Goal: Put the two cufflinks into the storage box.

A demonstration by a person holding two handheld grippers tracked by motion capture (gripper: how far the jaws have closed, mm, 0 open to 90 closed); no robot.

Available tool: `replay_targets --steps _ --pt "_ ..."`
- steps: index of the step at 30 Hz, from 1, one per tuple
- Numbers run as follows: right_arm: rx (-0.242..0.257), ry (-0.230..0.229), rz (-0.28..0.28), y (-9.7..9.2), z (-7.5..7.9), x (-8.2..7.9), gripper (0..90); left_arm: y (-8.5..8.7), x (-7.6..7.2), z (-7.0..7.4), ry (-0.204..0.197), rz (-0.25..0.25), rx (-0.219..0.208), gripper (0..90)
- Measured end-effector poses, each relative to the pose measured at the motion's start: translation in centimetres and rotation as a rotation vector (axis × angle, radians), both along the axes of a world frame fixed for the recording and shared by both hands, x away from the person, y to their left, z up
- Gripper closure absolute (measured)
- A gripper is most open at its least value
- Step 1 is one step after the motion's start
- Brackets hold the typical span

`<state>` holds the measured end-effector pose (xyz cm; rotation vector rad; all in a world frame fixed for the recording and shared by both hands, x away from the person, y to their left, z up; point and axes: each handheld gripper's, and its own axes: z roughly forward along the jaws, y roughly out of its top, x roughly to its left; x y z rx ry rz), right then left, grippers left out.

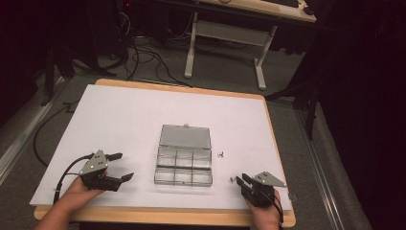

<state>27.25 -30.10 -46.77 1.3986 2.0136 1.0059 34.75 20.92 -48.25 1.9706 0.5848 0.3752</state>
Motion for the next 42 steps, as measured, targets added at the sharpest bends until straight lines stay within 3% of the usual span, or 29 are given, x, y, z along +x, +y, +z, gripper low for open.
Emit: replay_targets --steps 15,21,27,42 --pt "0.0 0.0 -0.09 -1.2 -0.3 0.3 46.9 0.0 -0.1 0.0 -0.003 -0.002 0.001 16.8" --pt "-0.007 0.024 -0.133 -1.0 0.2 0.8 46.3 0.1 -0.1 0.0 -0.005 0.001 -0.006 16.7" --pt "-0.044 0.086 -0.138 -0.7 0.5 1.6 43.5 0.1 -0.1 0.0 -0.005 -0.002 -0.011 16.7" --pt "-0.051 0.21 -0.121 -1.7 1.5 2.5 38.6 0.1 -0.1 0.0 -0.004 -0.002 -0.014 16.5"
